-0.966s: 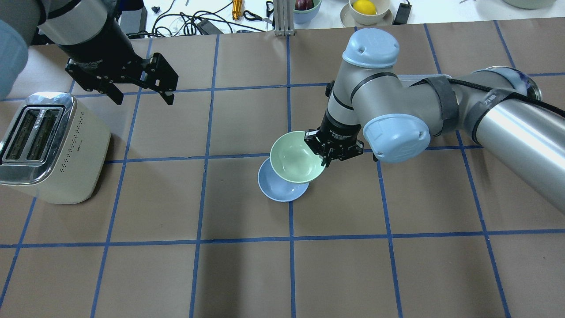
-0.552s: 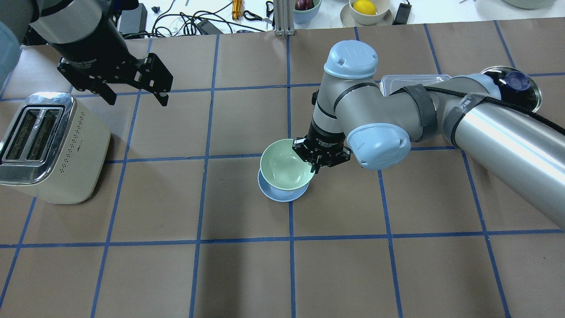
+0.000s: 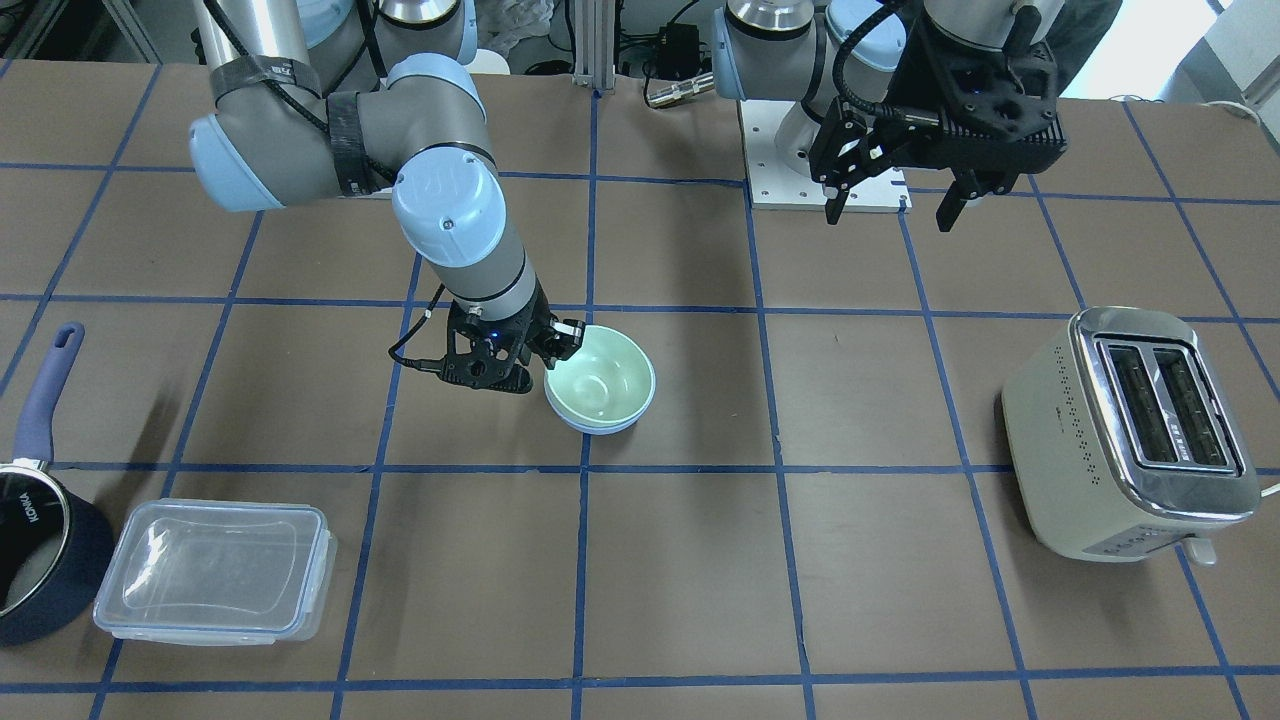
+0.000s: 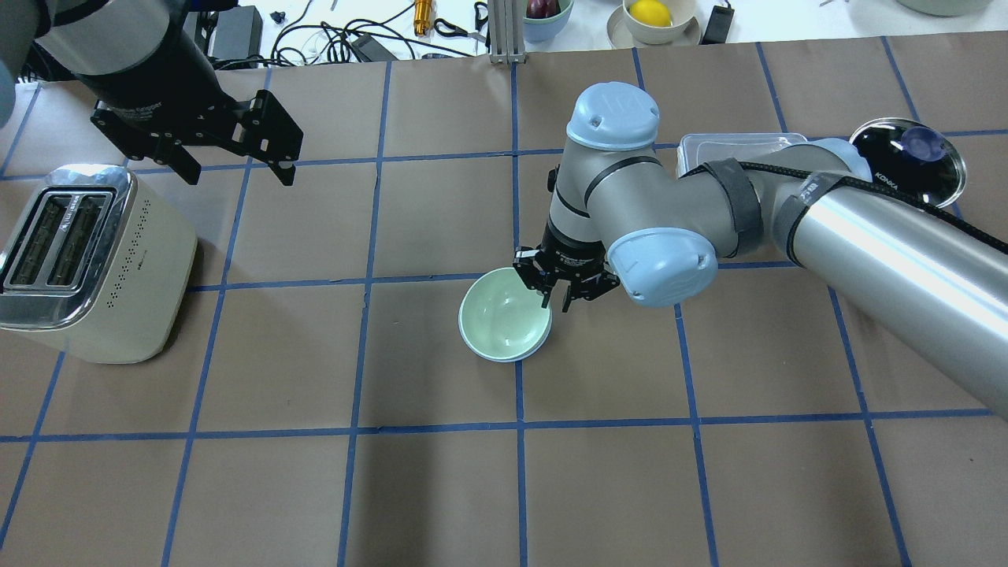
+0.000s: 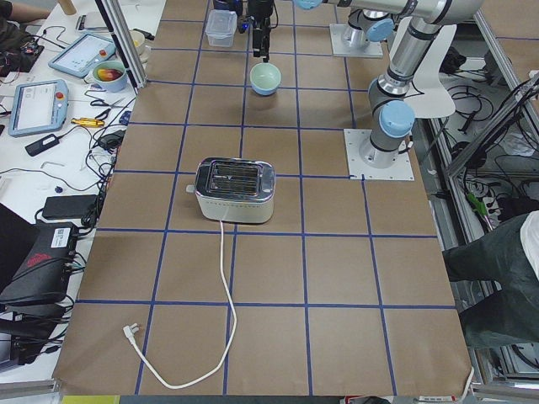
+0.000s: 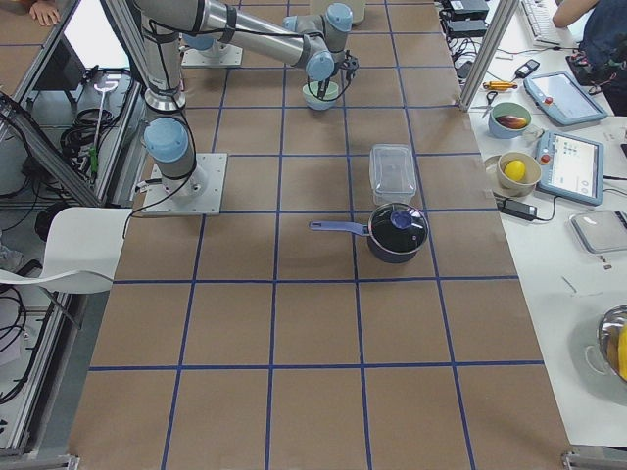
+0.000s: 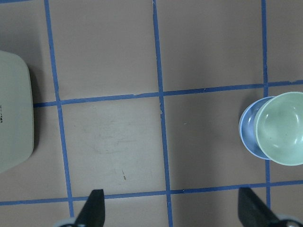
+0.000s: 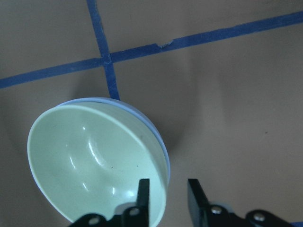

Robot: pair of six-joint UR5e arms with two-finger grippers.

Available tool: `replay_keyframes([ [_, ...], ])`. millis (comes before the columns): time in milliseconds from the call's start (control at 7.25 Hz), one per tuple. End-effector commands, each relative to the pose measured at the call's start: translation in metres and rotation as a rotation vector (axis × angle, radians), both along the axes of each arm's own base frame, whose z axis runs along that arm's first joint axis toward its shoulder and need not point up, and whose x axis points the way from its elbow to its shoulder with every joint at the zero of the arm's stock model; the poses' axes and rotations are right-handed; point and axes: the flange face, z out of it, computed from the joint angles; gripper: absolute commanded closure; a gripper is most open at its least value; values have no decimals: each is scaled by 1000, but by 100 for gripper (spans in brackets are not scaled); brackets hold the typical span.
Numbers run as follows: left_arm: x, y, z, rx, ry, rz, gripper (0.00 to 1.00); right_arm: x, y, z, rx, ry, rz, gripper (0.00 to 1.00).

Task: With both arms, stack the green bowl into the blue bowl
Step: 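Open the right gripper and lift it off the stacked bowls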

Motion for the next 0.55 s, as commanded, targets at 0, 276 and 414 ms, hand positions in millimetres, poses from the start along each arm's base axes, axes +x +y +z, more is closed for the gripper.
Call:
replay_keyframes([
  [0, 5, 0, -2, 2, -1, 10, 0, -17, -17, 28, -68, 55, 27, 0],
  [276, 6, 0, -2, 4, -3, 13, 0, -21, -26, 99, -124, 89, 73, 0],
  [414, 5, 0, -3, 7, -3, 12, 0, -27, -27, 146, -127, 97, 159, 0],
])
